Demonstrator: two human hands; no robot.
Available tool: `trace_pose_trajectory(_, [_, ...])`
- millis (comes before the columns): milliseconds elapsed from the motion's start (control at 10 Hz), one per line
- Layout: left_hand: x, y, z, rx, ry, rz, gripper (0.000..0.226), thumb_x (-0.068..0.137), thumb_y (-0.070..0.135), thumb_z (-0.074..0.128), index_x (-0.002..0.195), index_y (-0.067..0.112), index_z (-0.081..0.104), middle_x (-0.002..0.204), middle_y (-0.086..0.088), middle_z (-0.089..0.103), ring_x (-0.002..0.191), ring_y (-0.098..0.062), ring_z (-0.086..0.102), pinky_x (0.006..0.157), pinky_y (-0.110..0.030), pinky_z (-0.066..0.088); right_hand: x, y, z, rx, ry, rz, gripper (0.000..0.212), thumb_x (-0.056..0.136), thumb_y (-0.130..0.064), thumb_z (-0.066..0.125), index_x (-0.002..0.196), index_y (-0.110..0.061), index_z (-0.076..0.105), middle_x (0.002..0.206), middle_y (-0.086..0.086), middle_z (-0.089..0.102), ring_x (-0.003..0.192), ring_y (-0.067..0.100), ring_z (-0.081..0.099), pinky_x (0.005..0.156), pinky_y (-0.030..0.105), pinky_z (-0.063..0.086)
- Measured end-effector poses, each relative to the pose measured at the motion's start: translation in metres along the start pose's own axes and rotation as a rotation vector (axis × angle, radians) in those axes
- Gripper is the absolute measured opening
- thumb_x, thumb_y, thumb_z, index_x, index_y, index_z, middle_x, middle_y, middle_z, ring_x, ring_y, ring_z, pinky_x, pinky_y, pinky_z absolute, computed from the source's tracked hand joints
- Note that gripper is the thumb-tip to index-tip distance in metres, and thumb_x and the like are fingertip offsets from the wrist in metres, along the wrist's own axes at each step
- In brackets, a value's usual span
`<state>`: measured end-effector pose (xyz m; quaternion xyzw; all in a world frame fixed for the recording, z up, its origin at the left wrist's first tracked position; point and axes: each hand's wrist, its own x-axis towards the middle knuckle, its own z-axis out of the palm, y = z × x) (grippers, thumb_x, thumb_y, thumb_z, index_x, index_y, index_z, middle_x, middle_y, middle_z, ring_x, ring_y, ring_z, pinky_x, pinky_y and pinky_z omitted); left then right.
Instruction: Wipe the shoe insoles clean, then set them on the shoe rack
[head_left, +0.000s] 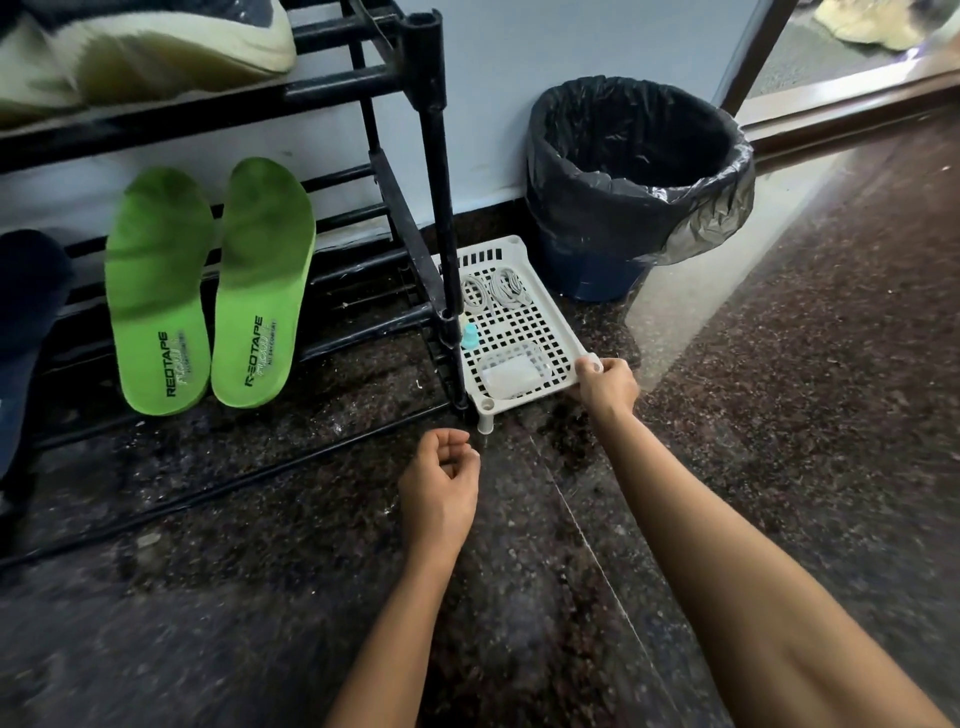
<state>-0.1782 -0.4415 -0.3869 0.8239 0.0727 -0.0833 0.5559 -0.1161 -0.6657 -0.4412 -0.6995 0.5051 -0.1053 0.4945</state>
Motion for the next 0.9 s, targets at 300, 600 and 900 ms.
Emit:
trace_pose_trajectory(300, [0.003, -0.002, -0.011, 0.016, 0.018, 0.01, 0.01, 0.09, 0.008, 0.063, 0.098, 0.015, 0.063, 0.084, 0.009, 0.063, 0.071, 0.0, 0.058, 0.06, -0.004, 0.042, 0.023, -0.001, 0.025, 0.1, -0.029, 0.046, 0.024, 0.085, -0.038, 0.055, 0.097, -0.017, 0.054, 0.102, 0.009, 0.064, 0.087, 0.028, 0.066, 0.083, 0.043, 0.055])
trace_pose_trajectory(600, [0.008, -0.004, -0.016, 0.007, 0.019, 0.007, 0.011, 0.09, 0.011, 0.063, 0.1, 0.017, 0.063, 0.088, 0.01, 0.064, 0.079, 0.002, 0.059, 0.067, -0.007, 0.045, 0.018, -0.008, 0.026, 0.112, -0.041, 0.039, 0.024, 0.089, -0.036, 0.054, 0.1, -0.015, 0.055, 0.104, 0.008, 0.062, 0.084, 0.024, 0.067, 0.08, 0.041, 0.056])
trace_pose_trajectory(900, [0.002, 0.002, -0.027, -0.019, 0.029, 0.014, 0.01, 0.089, 0.01, 0.064, 0.097, 0.017, 0.063, 0.087, 0.01, 0.064, 0.078, -0.004, 0.061, 0.069, -0.015, 0.049, -0.051, -0.012, 0.004, -0.054, 0.044, -0.09, 0.041, 0.093, -0.031, 0.05, 0.122, -0.002, 0.044, 0.121, 0.018, 0.055, 0.112, 0.033, 0.05, 0.092, 0.037, 0.038])
